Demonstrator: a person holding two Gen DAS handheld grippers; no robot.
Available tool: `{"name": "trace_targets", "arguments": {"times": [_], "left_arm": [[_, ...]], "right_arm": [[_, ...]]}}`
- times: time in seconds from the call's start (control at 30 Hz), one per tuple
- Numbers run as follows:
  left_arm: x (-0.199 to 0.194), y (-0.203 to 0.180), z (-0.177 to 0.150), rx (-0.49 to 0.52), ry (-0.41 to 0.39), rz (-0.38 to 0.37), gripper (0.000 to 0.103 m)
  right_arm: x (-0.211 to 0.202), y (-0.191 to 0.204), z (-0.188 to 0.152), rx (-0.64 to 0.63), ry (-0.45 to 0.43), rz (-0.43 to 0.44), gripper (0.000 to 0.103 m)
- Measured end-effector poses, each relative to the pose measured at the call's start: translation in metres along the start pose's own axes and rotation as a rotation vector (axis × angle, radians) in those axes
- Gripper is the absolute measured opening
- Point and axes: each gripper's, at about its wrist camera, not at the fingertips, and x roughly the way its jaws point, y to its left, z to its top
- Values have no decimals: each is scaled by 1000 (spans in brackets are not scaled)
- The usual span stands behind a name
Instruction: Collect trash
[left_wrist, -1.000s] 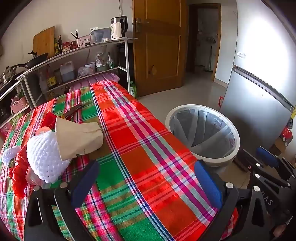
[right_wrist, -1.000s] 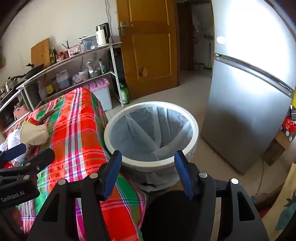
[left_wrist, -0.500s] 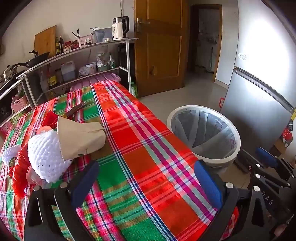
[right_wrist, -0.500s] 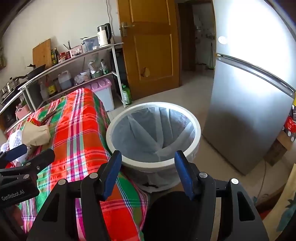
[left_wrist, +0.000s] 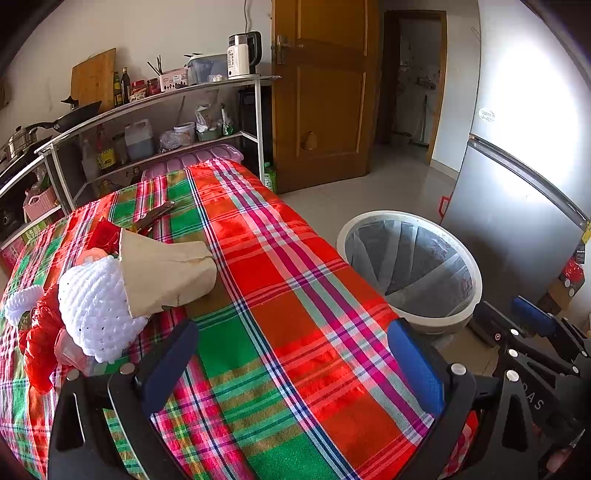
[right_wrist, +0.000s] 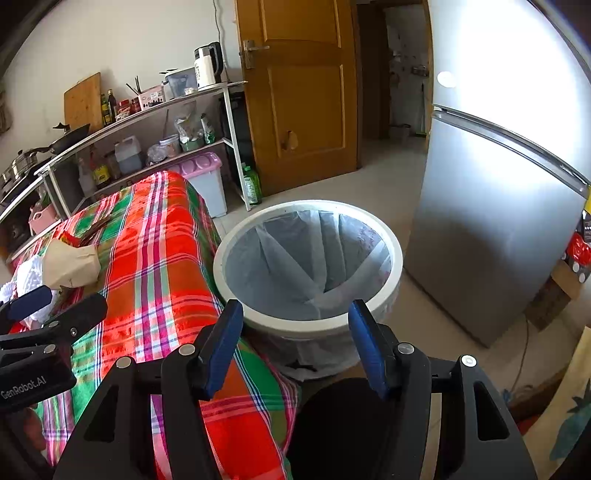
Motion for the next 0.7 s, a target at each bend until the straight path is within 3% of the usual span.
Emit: {"name": "trace_targets", "arguments": {"times": [0.7], "left_arm": [[0,2,-1,-2,-1,-1,103]], "right_arm": [[0,1,-1,-2,6,-12,60]]}}
